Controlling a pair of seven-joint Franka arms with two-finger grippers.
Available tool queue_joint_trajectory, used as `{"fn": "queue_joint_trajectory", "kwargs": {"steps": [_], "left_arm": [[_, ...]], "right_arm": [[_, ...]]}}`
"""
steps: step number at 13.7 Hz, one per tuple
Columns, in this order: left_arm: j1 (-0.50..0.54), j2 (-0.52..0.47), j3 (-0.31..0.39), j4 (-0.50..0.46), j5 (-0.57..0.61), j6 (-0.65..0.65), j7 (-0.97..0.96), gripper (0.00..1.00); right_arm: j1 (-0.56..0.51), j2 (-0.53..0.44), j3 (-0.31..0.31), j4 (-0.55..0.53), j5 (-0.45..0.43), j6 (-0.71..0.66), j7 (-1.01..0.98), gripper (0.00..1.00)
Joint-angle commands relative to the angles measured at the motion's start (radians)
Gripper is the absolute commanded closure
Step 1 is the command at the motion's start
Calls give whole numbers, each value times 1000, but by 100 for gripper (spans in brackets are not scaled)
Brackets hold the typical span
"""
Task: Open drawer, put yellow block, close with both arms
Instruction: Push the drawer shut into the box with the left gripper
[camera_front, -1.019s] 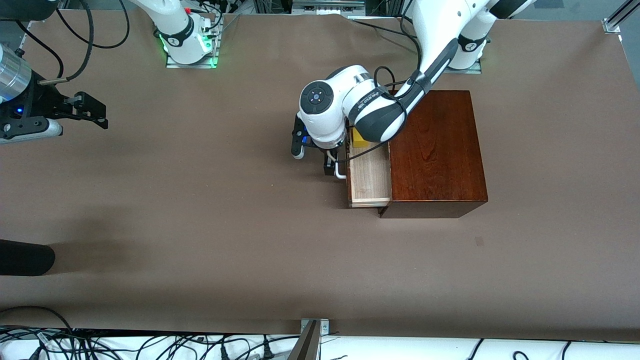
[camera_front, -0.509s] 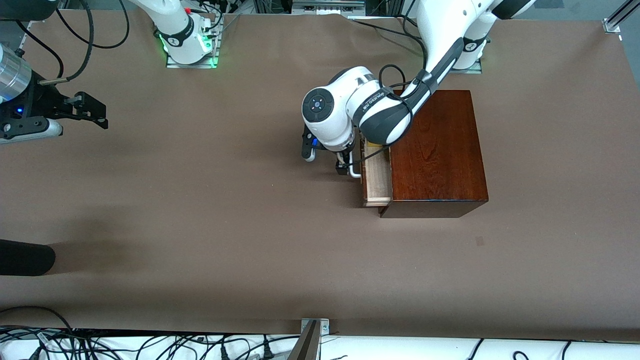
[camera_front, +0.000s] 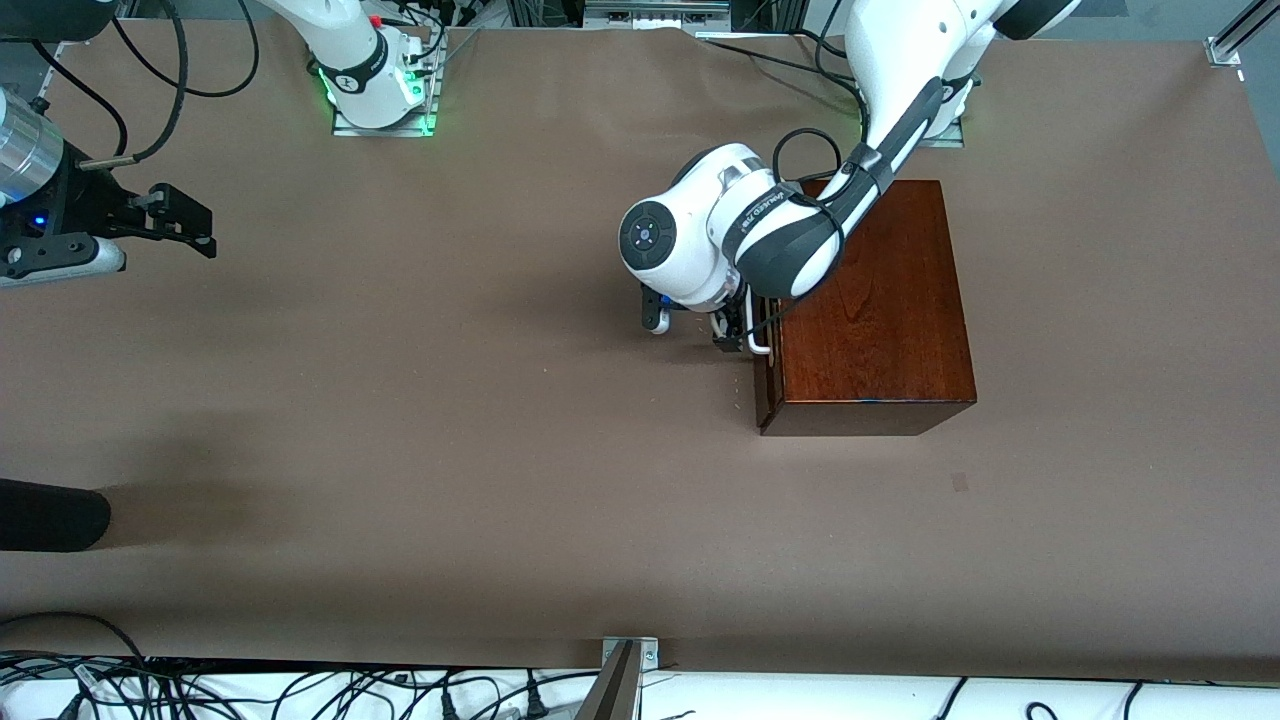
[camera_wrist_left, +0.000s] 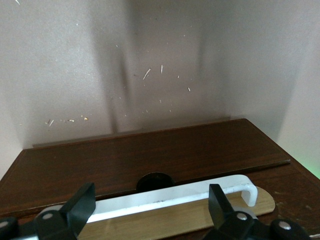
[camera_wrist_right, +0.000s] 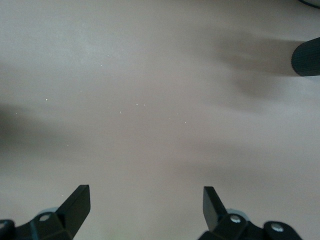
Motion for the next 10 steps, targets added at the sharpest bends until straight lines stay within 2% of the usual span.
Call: {"fn": "queue_joint_trajectory", "kwargs": {"steps": [1, 4, 6, 7, 10], "left_arm": [[7, -43, 1, -28, 31, -19, -11, 0], [13, -98, -7, -20, 5, -4, -14, 0], [16, -118, -4, 63, -75, 3, -16, 0], [36, -137, -2, 98, -115, -2, -17, 0], [116, -233, -2, 101, -124, -25, -14, 0]], "right_arm": [[-2, -7, 5, -1, 1, 0, 10, 0], [-2, -9, 5, -1, 1, 0, 10, 0], [-2, -9, 5, -1, 1, 0, 10, 0], [-2, -9, 5, -1, 1, 0, 10, 0], [-2, -7, 5, -1, 1, 0, 10, 0]]}}
